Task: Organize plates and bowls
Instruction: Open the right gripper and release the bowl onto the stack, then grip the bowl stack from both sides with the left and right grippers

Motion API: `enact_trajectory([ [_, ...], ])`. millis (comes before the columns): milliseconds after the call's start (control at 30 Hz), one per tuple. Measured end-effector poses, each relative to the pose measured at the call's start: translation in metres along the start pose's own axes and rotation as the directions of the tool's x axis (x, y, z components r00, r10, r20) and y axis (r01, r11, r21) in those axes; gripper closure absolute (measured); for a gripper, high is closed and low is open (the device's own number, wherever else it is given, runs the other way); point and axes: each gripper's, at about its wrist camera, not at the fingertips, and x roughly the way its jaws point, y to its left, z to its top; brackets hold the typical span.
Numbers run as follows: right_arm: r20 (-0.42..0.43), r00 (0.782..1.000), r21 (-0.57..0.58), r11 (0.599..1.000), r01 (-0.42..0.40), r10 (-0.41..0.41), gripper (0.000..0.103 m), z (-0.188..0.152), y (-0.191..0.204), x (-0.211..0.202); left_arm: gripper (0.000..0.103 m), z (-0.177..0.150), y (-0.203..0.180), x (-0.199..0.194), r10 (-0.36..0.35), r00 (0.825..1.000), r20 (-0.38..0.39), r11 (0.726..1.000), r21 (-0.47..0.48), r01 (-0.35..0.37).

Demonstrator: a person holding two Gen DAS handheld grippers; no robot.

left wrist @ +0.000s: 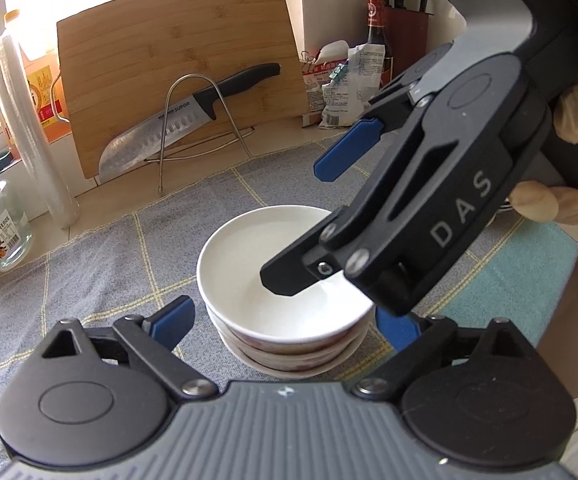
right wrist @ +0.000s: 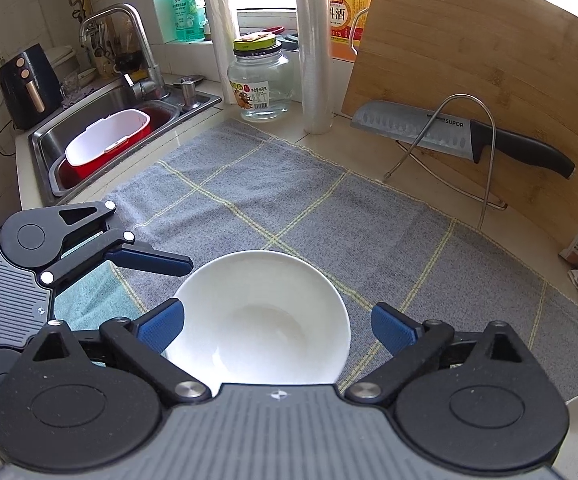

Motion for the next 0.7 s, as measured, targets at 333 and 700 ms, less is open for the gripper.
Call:
enact_trajectory([
  [333, 0.018, 1.000, 0.014, 1.000, 0.023, -0.023, 0.000, -0.010, 0.003, -0.005, 0.006, -0.011, 0.009, -0.009, -0.033, 0.999, -0.005, 0.999, 0.019, 0.033],
  [700, 0.029, 0.999, 0.029, 0.999, 0.043, -0.044, 0.000, -0.031, 0.007, -0.016, 0.006, -0.023, 0.011, 0.002, -0.057, 0.995, -0.081, 0.998, 0.029, 0.059],
])
